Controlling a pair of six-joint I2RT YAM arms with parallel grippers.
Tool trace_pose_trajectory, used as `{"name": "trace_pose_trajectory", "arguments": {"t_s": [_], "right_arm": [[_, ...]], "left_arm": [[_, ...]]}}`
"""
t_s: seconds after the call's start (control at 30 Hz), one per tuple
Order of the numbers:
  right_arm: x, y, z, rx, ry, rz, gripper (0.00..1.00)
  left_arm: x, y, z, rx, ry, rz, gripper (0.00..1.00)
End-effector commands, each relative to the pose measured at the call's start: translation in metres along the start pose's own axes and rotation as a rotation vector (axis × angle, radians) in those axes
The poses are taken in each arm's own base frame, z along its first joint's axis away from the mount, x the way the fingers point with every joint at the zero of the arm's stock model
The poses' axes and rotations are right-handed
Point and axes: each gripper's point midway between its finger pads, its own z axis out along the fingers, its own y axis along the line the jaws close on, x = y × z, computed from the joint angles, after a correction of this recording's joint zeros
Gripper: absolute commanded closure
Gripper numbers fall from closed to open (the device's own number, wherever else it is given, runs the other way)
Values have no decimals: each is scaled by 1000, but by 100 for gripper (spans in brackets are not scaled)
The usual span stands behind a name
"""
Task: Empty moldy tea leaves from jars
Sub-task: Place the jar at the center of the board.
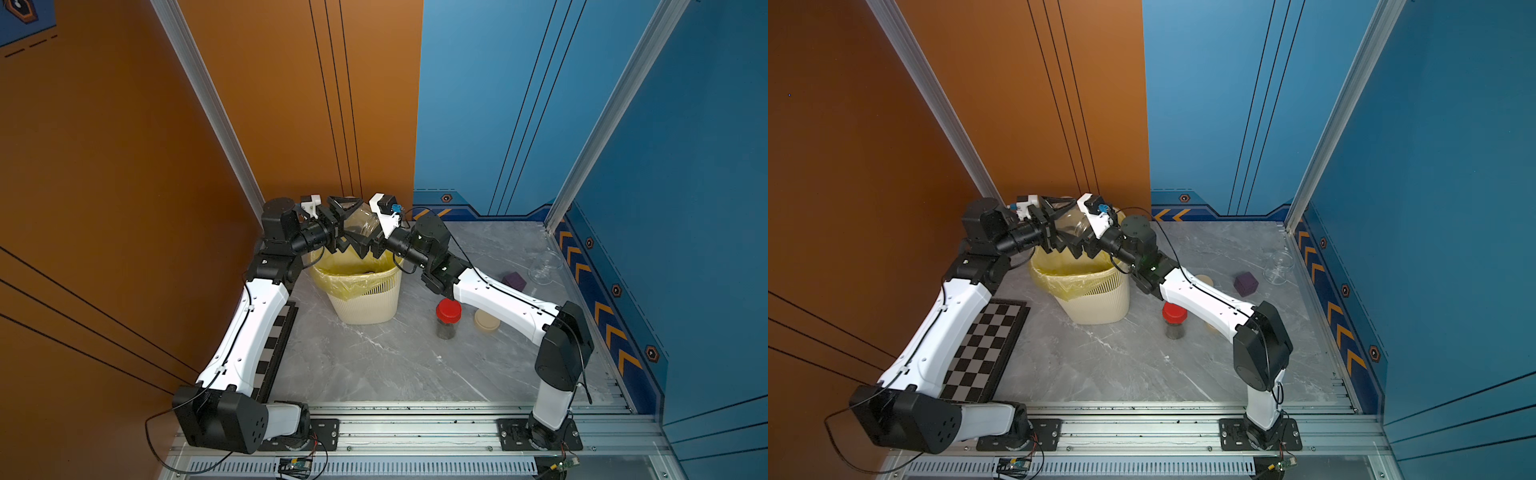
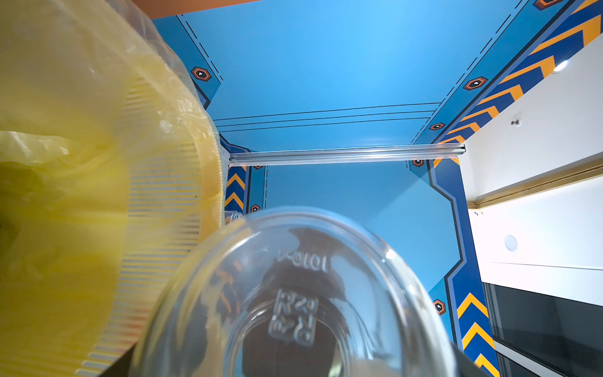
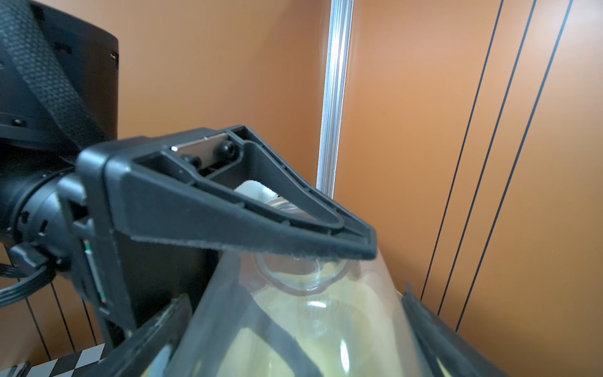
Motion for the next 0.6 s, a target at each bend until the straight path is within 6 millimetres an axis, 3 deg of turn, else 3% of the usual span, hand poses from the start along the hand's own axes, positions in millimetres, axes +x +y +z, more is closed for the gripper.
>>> {"name": "trace_pose_trajectory", "arguments": {"t_s": [0.0, 0.27, 0.43, 0.57], "right_arm": [[-18, -1, 2, 12, -54, 10, 11], [-18, 5, -1, -44, -41, 13, 45], [-25, 7, -6, -56, -59, 8, 53], [-32, 5, -11, -51, -75, -4, 54]], "left_arm": [[11, -31, -9, 98, 24, 71, 38], [7, -30, -7, 106, 21, 66, 23], [5, -32, -6, 111, 20, 88, 0], [-1, -30, -6, 109, 9, 102, 2]]}}
